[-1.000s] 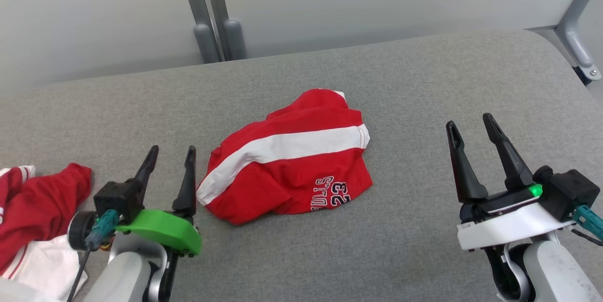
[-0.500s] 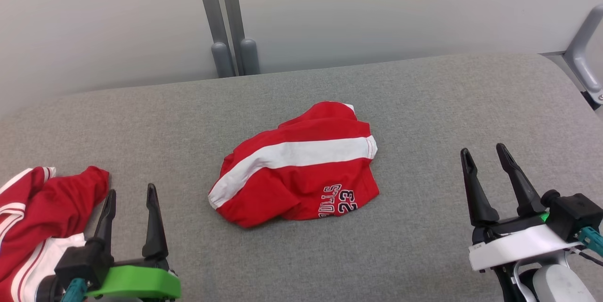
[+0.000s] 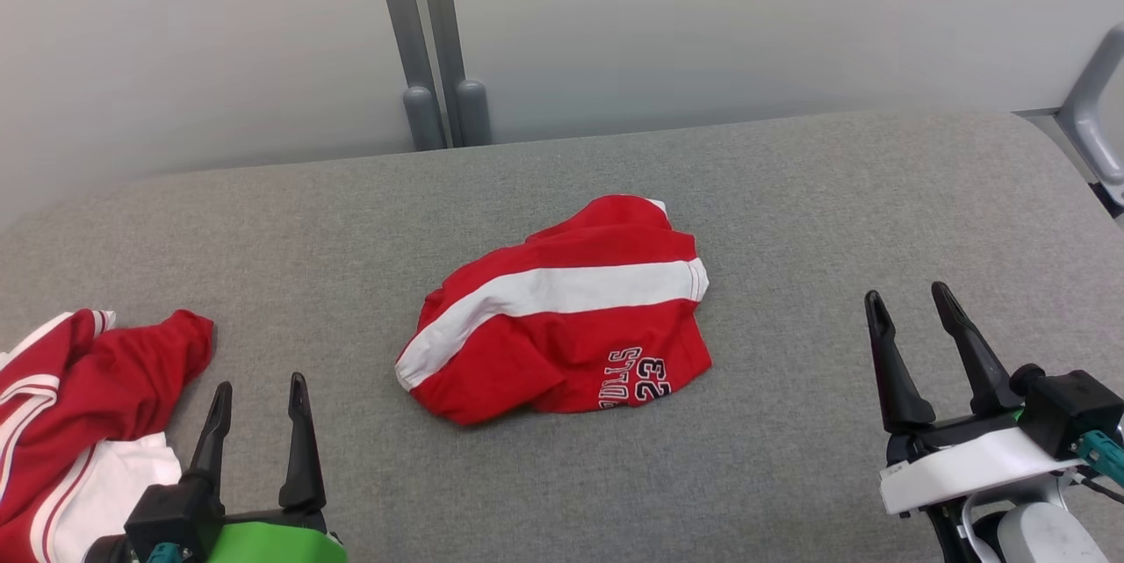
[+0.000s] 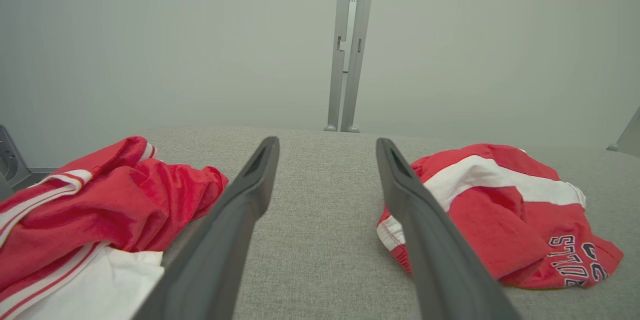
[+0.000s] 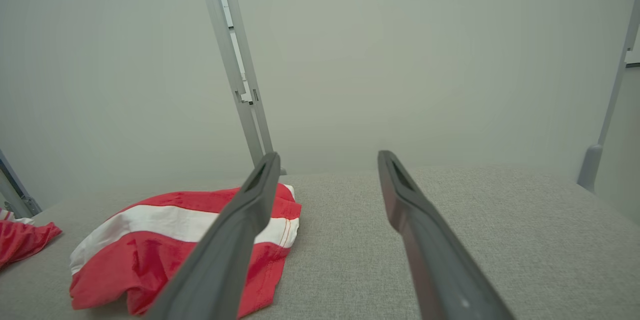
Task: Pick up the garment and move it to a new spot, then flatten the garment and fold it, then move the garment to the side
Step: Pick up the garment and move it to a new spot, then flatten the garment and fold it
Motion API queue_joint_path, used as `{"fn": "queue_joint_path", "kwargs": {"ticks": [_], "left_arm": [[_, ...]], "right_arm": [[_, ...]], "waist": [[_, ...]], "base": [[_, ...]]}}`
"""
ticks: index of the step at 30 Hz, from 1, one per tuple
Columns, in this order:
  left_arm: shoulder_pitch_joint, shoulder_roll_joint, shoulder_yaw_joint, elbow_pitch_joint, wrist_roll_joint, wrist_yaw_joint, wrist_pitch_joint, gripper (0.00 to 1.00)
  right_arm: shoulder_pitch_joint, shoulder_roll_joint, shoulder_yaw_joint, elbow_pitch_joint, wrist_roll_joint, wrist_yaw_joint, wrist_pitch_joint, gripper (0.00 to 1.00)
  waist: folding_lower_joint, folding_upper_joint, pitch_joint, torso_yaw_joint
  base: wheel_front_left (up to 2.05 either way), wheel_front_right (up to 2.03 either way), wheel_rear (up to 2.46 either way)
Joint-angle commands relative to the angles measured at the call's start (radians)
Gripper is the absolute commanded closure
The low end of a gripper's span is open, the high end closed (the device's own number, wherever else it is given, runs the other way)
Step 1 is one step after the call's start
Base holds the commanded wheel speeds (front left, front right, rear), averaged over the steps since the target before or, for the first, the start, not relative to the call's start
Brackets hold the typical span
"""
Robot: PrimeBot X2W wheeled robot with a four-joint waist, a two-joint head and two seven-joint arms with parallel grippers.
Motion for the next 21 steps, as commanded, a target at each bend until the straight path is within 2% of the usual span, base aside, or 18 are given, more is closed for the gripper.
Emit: {"fn": "queue_joint_path", "kwargs": {"ticks": [1, 10, 15, 21], "left_arm": [[-0.004, -0.004, 0.009, 0.003, 0.014, -0.007, 0.000, 0.00], [-0.018, -0.019, 0.025, 0.017, 0.030, -0.029, -0.001, 0.00], [-0.055, -0.024, -0.006, 0.104, -0.001, -0.052, 0.000, 0.00], [-0.147, -0.026, -0.066, 0.191, -0.099, -0.082, 0.131, 0.00]], "right_arm": [[0.006, -0.004, -0.002, 0.005, -0.009, 0.000, -0.003, 0.00], [0.000, -0.008, 0.005, 0.019, -0.019, 0.000, -0.003, 0.00], [-0.029, -0.032, 0.058, 0.077, -0.028, 0.000, -0.003, 0.00], [-0.153, -0.083, 0.162, 0.239, 0.084, 0.000, 0.035, 0.00]], "waist": [[0.0000, -0.0001, 0.000, 0.000], [0.0000, -0.0001, 0.006, 0.000], [0.0000, -0.0001, 0.021, 0.009], [0.0000, -0.0001, 0.081, 0.034]], "base": [[0.00, 0.00, 0.00], [0.00, 0.00, 0.00], [0.00, 0.00, 0.00], [0.00, 0.00, 0.00]]}}
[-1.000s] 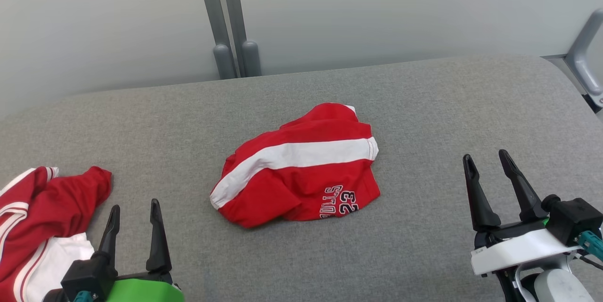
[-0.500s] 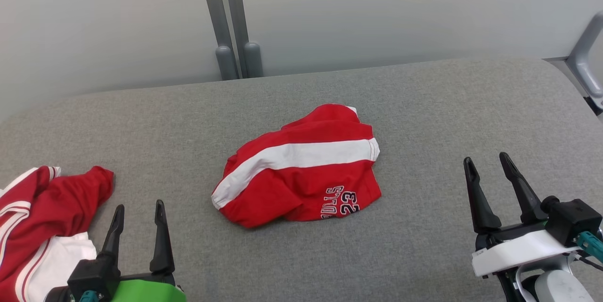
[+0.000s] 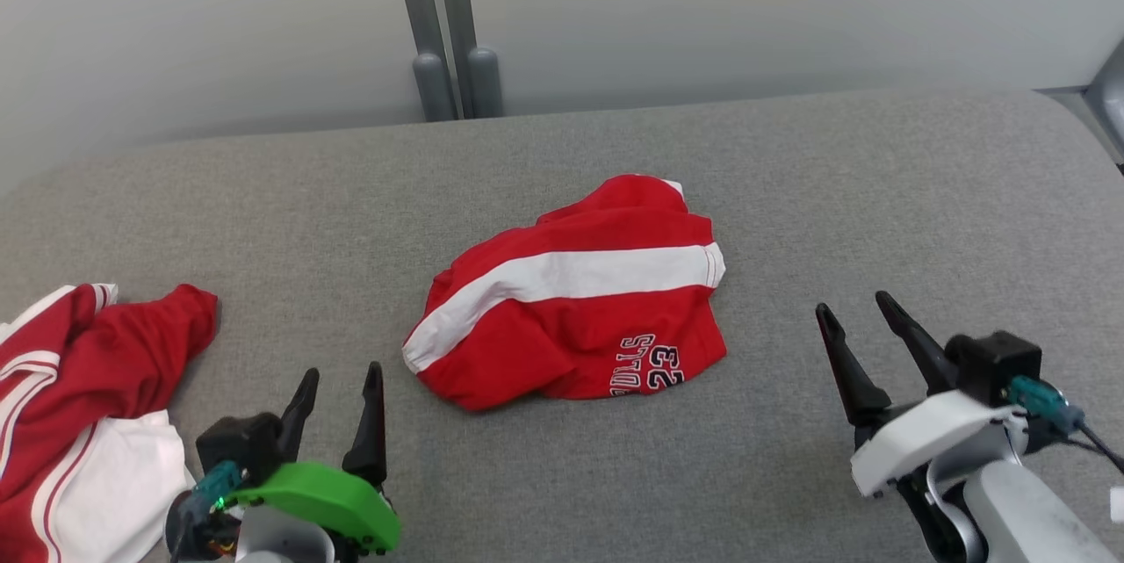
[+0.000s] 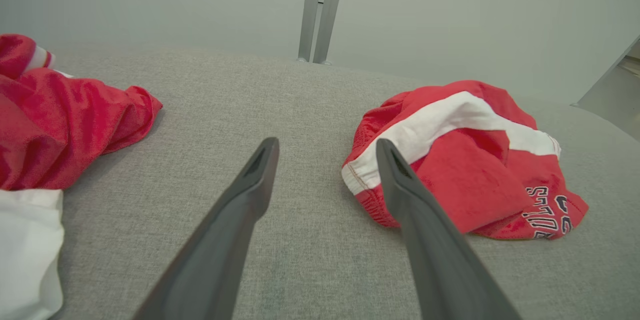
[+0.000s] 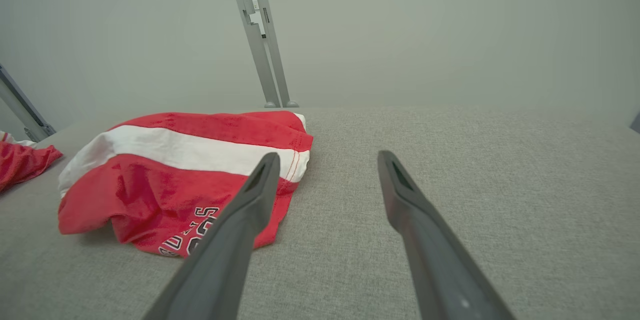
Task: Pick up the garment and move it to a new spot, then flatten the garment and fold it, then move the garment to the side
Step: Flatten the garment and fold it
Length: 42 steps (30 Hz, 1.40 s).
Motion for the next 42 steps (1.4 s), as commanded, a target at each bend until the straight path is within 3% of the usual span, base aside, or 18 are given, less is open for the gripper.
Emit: {"fn": "queue_joint_path", "kwargs": {"ticks": [1, 7, 15, 32, 33, 34, 35, 36, 37, 38, 42], "left_arm": [[-0.037, 0.000, -0.010, 0.007, -0.034, -0.009, 0.035, 0.00], [-0.121, -0.001, -0.067, 0.001, -0.143, -0.023, 0.182, 0.00], [-0.185, 0.000, -0.138, -0.031, -0.235, -0.032, 0.303, 0.00], [-0.259, 0.018, -0.205, -0.030, -0.351, -0.035, 0.349, 0.00], [-0.262, 0.017, -0.213, -0.032, -0.360, -0.035, 0.344, 0.00], [-0.265, 0.021, -0.216, -0.034, -0.366, -0.035, 0.335, 0.00], [-0.268, 0.025, -0.217, -0.034, -0.370, -0.035, 0.328, 0.10], [-0.270, 0.027, -0.219, -0.034, -0.377, -0.035, 0.319, 0.56], [-0.272, 0.028, -0.221, -0.035, -0.385, -0.035, 0.309, 0.84], [-0.271, 0.031, -0.224, -0.032, -0.393, -0.035, 0.303, 1.00], [-0.265, 0.048, -0.238, -0.032, -0.407, -0.035, 0.282, 1.00]], "right_arm": [[-0.048, -0.018, 0.023, 0.029, 0.034, 0.000, 0.036, 0.00], [-0.213, -0.072, 0.098, 0.124, 0.178, 0.000, 0.194, 0.00], [-0.363, -0.124, 0.202, 0.175, 0.361, 0.000, 0.383, 0.00], [-0.513, -0.164, 0.365, 0.230, 0.526, 0.000, 0.395, 0.00], [-0.514, -0.166, 0.376, 0.231, 0.533, 0.000, 0.388, 0.23], [-0.513, -0.167, 0.389, 0.231, 0.538, 0.000, 0.381, 0.60], [-0.512, -0.168, 0.398, 0.230, 0.544, 0.000, 0.377, 0.77], [-0.512, -0.167, 0.406, 0.230, 0.551, 0.000, 0.369, 1.00], [-0.510, -0.169, 0.415, 0.230, 0.558, 0.000, 0.364, 1.00], [-0.508, -0.172, 0.424, 0.231, 0.566, 0.000, 0.356, 1.00], [-0.507, -0.183, 0.441, 0.221, 0.587, 0.000, 0.297, 1.00]], "waist": [[0.0000, 0.0000, 0.048, 0.016], [0.0000, 0.0000, 0.136, 0.053], [0.0000, 0.0000, 0.236, 0.104], [0.0000, 0.0000, 0.323, 0.141], [0.0000, 0.0000, 0.323, 0.140], [0.0000, 0.0000, 0.322, 0.139], [0.0000, 0.0000, 0.321, 0.138], [0.0000, 0.0000, 0.318, 0.137], [0.0000, 0.0000, 0.314, 0.135], [0.0000, 0.0000, 0.308, 0.134], [0.0000, 0.0000, 0.282, 0.126]], "base": [[0.00, 0.00, 0.00], [0.00, 0.00, 0.00], [0.00, 0.00, 0.00], [0.00, 0.00, 0.00], [0.00, 0.00, 0.00], [0.00, 0.00, 0.00], [0.00, 0.00, 0.00], [0.00, 0.00, 0.00], [0.00, 0.00, 0.00], [0.00, 0.00, 0.00], [0.00, 0.00, 0.00]]}}
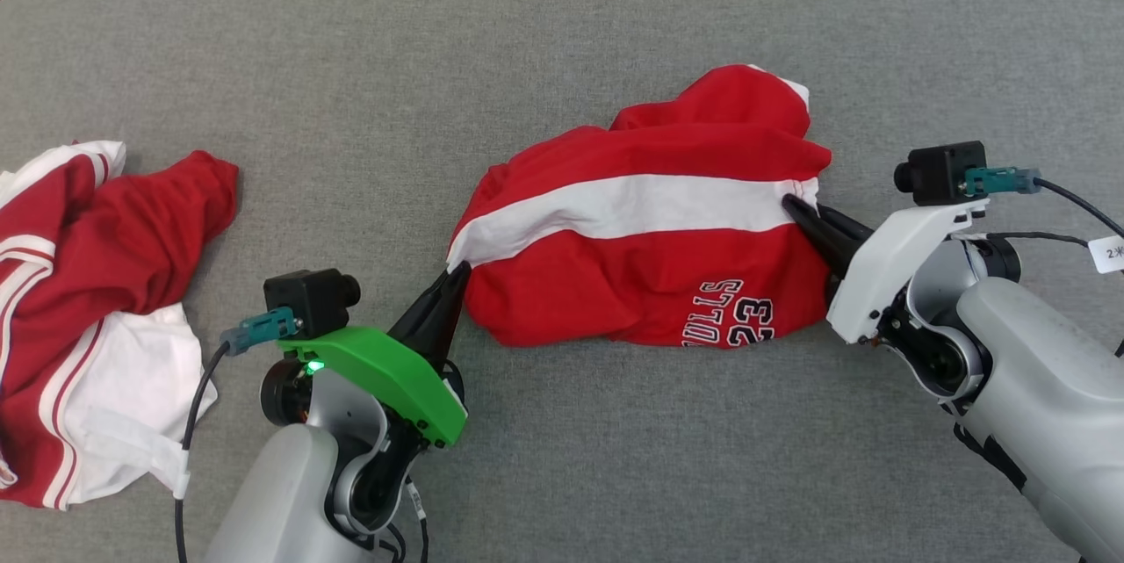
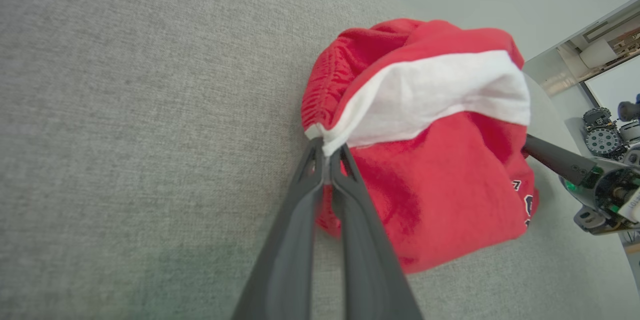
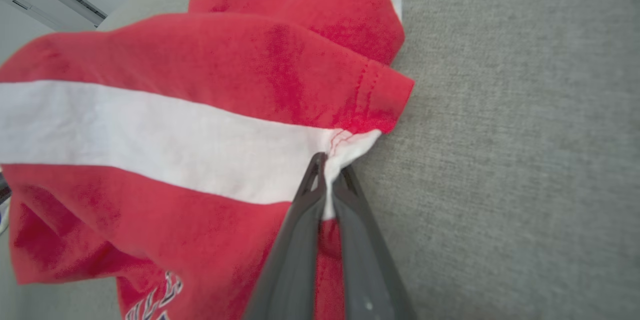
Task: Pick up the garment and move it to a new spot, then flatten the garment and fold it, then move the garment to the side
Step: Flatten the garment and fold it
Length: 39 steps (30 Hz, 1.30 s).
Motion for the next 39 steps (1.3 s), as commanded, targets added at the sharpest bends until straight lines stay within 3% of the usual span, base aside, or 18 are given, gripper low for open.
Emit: {"fn": "queue_joint_path", "kwargs": {"ticks": [1, 10, 15, 17, 26, 32, 39], "left_arm": [[-0.003, 0.012, -0.005, -0.004, -0.009, -0.002, -0.010, 1.00], [0.042, 0.059, -0.010, -0.046, -0.005, -0.002, -0.027, 1.00], [-0.050, 0.103, -0.024, -0.073, 0.039, 0.006, 0.016, 1.00], [-0.128, 0.137, -0.037, -0.063, 0.086, 0.012, 0.050, 1.00], [-0.608, 0.164, -0.071, 0.070, 0.163, 0.003, 0.168, 1.00], [-0.950, 0.159, -0.071, 0.208, 0.207, 0.000, 0.156, 1.00], [-1.244, 0.130, -0.045, 0.366, 0.209, 0.001, 0.070, 1.00]], "right_arm": [[0.012, -0.009, 0.001, -0.004, 0.011, 0.000, -0.030, 1.00], [0.043, -0.030, 0.031, -0.073, 0.063, 0.000, -0.164, 1.00], [0.004, -0.053, 0.028, -0.123, 0.091, 0.000, -0.221, 1.00], [-0.038, -0.062, 0.027, -0.133, 0.098, 0.000, -0.227, 1.00], [-0.364, -0.101, 0.023, -0.145, 0.120, 0.000, -0.179, 1.00], [-0.650, -0.112, 0.010, -0.115, 0.110, 0.000, -0.174, 1.00], [-0.938, -0.111, -0.009, -0.061, 0.112, 0.000, -0.228, 1.00]], "waist": [[-0.0001, 0.0000, -0.023, -0.006], [-0.0001, 0.0000, -0.115, -0.036], [-0.0001, 0.0000, -0.120, -0.048], [-0.0001, 0.0000, -0.099, -0.055], [-0.0001, 0.0000, 0.099, -0.077], [-0.0001, 0.0000, 0.246, -0.082], [-0.0001, 0.0000, 0.353, -0.079]], "base": [[0.00, 0.00, 0.00], [0.00, 0.00, 0.00], [0.00, 0.00, 0.00], [0.00, 0.00, 0.00], [0.00, 0.00, 0.00], [0.00, 0.00, 0.00], [0.00, 0.00, 0.00]]}}
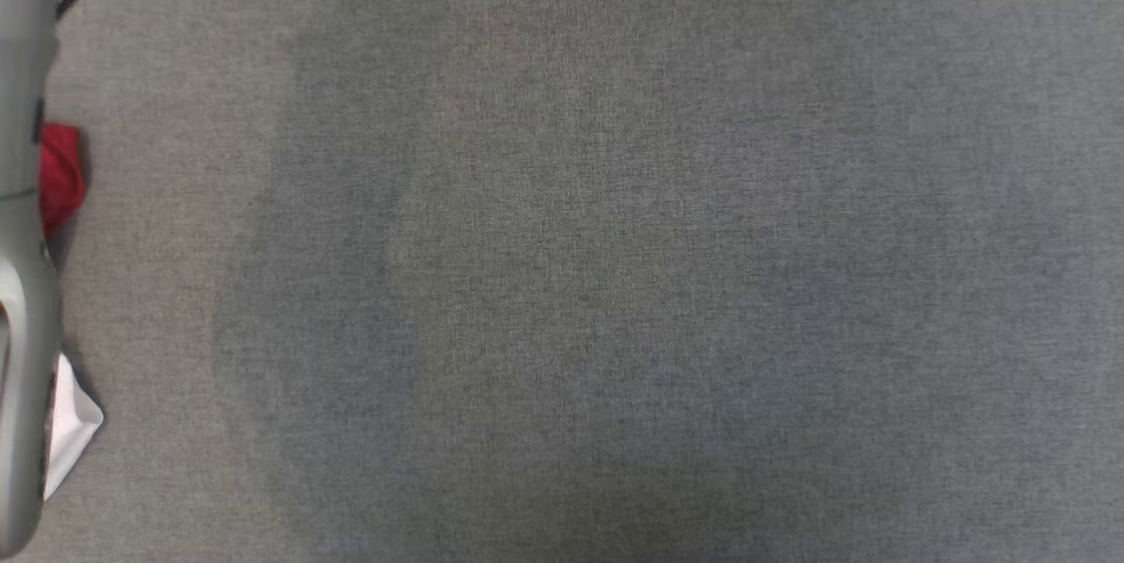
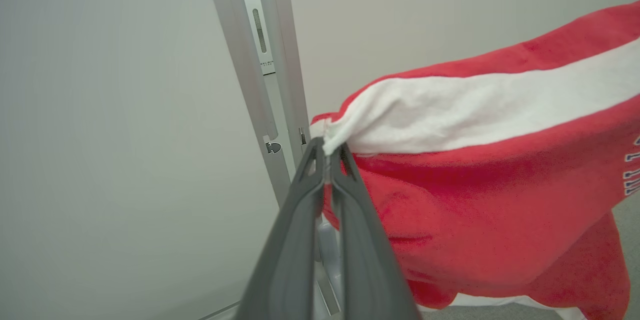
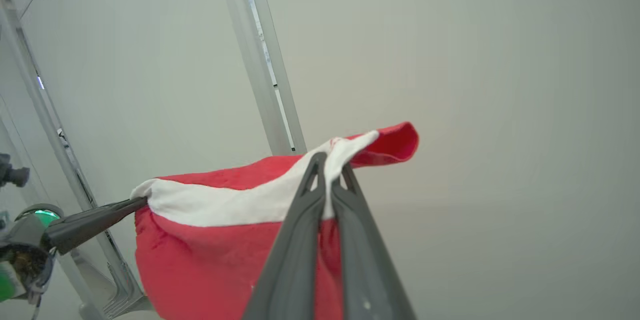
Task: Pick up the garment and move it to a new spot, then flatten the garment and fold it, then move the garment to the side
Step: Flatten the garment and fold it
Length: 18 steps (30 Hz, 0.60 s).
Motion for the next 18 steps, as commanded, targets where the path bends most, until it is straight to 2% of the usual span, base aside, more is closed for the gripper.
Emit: {"fn": "queue_joint_path", "kwargs": {"ticks": [1, 7, 12, 18], "left_arm": [[-0.047, -0.003, 0.011, 0.027, 0.001, 0.001, -0.026, 1.00], [-0.131, -0.027, 0.004, 0.135, -0.005, -0.002, -0.111, 1.00], [-0.025, -0.044, -0.083, 0.156, -0.065, -0.003, -0.145, 1.00], [0.192, 0.031, -0.258, 0.077, -0.176, -0.003, -0.087, 1.00]], "right_arm": [[-0.047, -0.003, -0.001, 0.010, -0.005, 0.000, -0.024, 1.00], [-0.116, -0.008, 0.054, 0.039, 0.010, 0.000, -0.054, 1.00], [-0.002, -0.042, 0.154, 0.004, 0.028, 0.000, -0.084, 1.00], [0.224, -0.117, 0.228, -0.098, 0.071, 0.000, -0.118, 1.00]], "waist": [[-0.0002, 0.0000, 0.110, -0.004], [-0.0002, 0.0000, 0.117, -0.006], [-0.0002, 0.0000, 0.077, 0.000], [-0.0002, 0.0000, -0.019, 0.000]], "base": [[0.00, 0.00, 0.00], [0.00, 0.00, 0.00], [0.00, 0.00, 0.00], [0.00, 0.00, 0.00]]}}
